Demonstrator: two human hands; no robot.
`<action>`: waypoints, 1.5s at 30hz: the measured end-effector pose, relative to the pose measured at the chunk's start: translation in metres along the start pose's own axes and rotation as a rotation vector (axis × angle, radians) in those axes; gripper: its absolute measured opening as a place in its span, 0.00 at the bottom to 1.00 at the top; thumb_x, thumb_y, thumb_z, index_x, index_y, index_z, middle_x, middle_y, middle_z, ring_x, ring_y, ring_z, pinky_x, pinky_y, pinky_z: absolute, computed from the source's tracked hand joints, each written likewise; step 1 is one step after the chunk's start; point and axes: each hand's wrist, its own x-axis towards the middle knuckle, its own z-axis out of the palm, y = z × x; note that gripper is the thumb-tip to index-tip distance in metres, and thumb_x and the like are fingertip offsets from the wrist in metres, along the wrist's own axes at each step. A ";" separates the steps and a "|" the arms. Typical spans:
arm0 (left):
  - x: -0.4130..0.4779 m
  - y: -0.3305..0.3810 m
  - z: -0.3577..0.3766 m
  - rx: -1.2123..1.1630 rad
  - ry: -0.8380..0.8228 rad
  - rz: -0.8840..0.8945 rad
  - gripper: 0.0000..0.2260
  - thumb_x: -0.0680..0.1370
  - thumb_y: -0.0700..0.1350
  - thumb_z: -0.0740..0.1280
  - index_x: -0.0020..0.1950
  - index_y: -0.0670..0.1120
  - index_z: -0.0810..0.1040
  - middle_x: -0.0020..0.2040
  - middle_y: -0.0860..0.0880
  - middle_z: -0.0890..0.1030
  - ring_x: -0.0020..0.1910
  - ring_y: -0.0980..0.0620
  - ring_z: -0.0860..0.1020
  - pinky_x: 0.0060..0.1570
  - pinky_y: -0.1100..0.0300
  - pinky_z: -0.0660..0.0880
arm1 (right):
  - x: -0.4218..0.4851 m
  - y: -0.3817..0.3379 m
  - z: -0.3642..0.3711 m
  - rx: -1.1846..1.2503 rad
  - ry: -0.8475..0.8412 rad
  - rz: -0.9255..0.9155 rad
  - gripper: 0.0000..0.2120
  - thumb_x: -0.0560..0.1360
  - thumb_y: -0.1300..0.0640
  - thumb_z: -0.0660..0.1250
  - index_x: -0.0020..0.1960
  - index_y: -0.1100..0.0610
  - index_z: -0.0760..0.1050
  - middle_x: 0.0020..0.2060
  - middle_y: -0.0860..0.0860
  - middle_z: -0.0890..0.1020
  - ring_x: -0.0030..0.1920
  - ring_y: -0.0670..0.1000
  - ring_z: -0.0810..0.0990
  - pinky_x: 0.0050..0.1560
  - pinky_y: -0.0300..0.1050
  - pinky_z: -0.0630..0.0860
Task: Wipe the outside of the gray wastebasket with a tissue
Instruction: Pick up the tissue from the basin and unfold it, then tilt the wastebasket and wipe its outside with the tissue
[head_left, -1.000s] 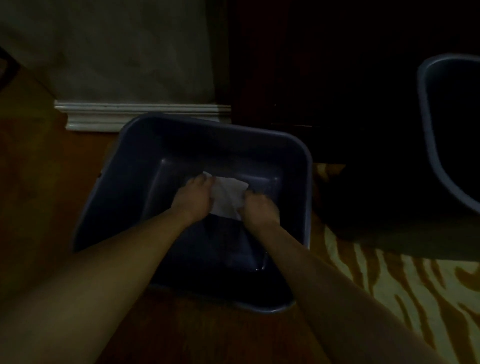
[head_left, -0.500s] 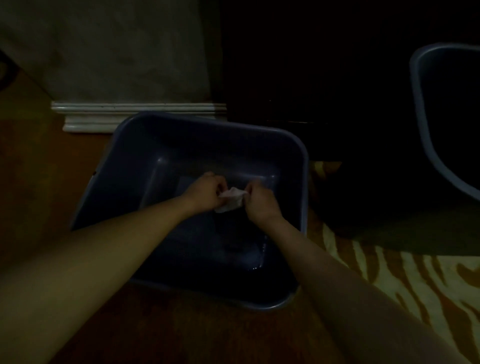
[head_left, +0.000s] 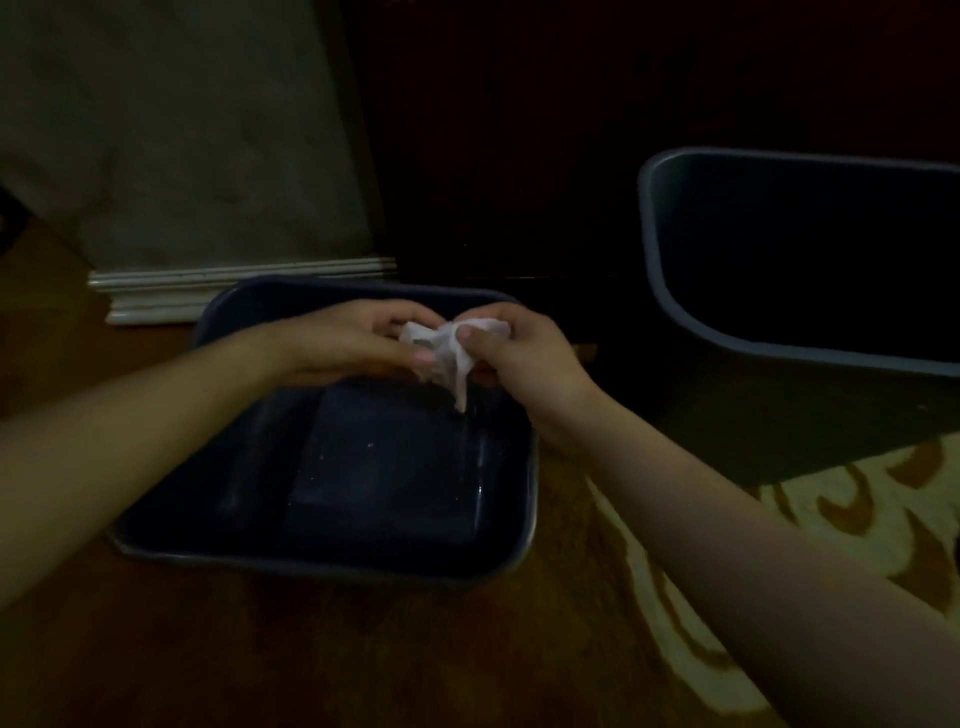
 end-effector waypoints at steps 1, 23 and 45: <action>-0.005 0.012 0.002 -0.034 -0.027 0.030 0.15 0.68 0.48 0.73 0.54 0.50 0.80 0.50 0.49 0.84 0.50 0.52 0.82 0.46 0.63 0.78 | -0.009 -0.010 -0.006 0.001 0.019 -0.010 0.09 0.76 0.60 0.63 0.55 0.58 0.77 0.48 0.55 0.82 0.49 0.52 0.81 0.50 0.47 0.79; 0.091 0.151 0.228 1.230 -0.033 0.390 0.15 0.74 0.55 0.65 0.60 0.54 0.74 0.49 0.57 0.74 0.45 0.59 0.73 0.36 0.67 0.66 | -0.177 -0.068 -0.256 -0.400 0.587 0.068 0.11 0.76 0.58 0.65 0.57 0.55 0.77 0.42 0.47 0.80 0.42 0.44 0.79 0.33 0.34 0.76; 0.109 0.157 0.247 1.109 0.411 0.618 0.09 0.77 0.47 0.62 0.53 0.46 0.78 0.40 0.52 0.75 0.39 0.54 0.73 0.39 0.57 0.69 | -0.192 -0.025 -0.276 0.233 0.839 0.196 0.15 0.76 0.56 0.65 0.62 0.56 0.73 0.45 0.50 0.79 0.49 0.51 0.79 0.48 0.47 0.76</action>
